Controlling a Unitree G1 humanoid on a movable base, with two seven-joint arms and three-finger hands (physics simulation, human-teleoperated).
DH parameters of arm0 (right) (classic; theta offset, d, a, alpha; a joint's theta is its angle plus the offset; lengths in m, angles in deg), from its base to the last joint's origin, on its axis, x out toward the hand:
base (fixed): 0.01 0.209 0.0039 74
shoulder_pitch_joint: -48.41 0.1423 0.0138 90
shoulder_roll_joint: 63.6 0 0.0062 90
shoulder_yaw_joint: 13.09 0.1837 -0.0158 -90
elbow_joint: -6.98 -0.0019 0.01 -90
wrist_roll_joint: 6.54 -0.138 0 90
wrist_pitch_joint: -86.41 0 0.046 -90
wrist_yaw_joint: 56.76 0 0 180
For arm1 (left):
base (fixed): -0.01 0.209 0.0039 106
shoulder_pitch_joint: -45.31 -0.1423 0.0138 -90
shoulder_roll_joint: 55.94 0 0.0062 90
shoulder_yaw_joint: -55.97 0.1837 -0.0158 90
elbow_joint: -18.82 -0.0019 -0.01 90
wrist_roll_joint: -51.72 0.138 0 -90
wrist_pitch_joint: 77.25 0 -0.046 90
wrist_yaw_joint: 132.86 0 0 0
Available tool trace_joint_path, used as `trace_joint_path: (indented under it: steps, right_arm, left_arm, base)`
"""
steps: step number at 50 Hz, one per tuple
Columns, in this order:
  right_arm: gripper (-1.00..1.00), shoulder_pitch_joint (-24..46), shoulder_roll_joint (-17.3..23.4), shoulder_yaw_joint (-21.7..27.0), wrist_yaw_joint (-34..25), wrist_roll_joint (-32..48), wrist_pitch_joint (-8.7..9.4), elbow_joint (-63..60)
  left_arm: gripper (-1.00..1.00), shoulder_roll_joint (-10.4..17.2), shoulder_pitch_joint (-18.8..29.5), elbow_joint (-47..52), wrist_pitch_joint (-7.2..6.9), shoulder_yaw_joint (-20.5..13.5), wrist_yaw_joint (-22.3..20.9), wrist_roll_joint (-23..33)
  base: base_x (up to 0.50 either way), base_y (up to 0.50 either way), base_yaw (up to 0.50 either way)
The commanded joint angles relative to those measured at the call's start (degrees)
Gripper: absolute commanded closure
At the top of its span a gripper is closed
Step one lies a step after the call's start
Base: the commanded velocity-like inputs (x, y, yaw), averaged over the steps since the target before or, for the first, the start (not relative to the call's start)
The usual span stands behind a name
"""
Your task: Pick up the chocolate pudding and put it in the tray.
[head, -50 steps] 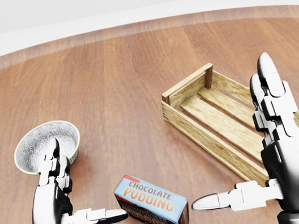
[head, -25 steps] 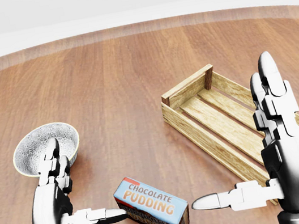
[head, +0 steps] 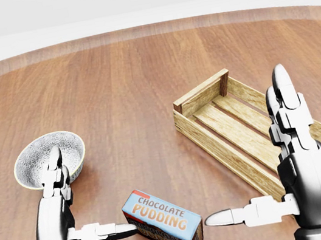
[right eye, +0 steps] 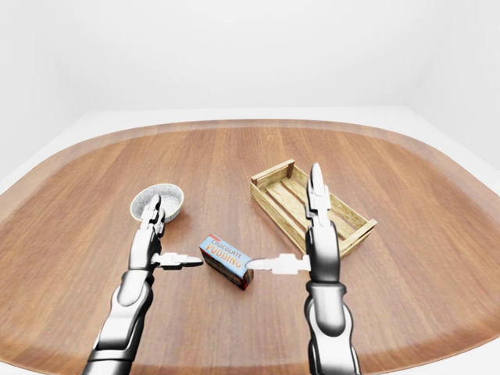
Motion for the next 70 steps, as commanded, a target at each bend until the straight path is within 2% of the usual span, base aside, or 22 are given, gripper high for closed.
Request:
trace_joint_path:
  steps: [1, 11, 14, 19, 31, 55, 70]
  right_arm:
    - [-1.00, -0.97, 0.13, -1.53, 0.20, 1.25, 0.00, 2.22]
    - [-1.00, -1.65, 0.23, -3.69, 1.02, 2.31, 0.00, 4.57]
    - [-1.00, -1.99, 0.29, -4.52, 1.40, 2.79, 0.00, 5.13]
    - [-1.00, -2.49, 0.53, -5.95, 2.13, 3.50, 0.00, 7.01]
    - [-1.00, -3.03, 0.96, -8.29, 2.92, 4.13, 0.00, 9.21]
    - [-1.00, -3.32, 1.49, -13.20, 5.76, 8.26, 0.00, 17.18]
    - [-1.00, -2.14, 1.09, -13.97, 7.44, 9.97, 0.00, 23.52]
  left_arm:
    - [-1.00, -0.30, -0.05, 0.83, -1.36, -0.47, -1.27, -2.25]
    - [-1.00, -0.27, 0.02, 0.21, -0.72, -0.41, -1.38, -2.08]
    - [-1.00, -0.31, -0.21, 0.92, -1.17, -0.31, -1.42, -1.98]
    - [-1.00, -0.32, -0.22, 0.75, -1.05, -0.28, -1.48, -1.86]
    - [-1.00, -0.27, 0.09, -0.33, -0.24, -0.37, -1.53, -1.86]
    - [-1.00, -0.33, -0.04, 0.59, -1.30, -0.40, -1.45, -2.07]
    - [-1.00, -0.30, -0.08, 0.44, -0.95, -0.36, -1.44, -2.06]
  base:
    - [0.00, 0.00, 0.00]
    - [0.00, 0.00, 0.00]
    - [0.00, 0.00, 0.00]
    - [0.00, 0.00, 0.00]
    - [0.00, 0.00, 0.00]
    - [0.00, 0.00, 0.00]
    - [0.00, 0.00, 0.00]
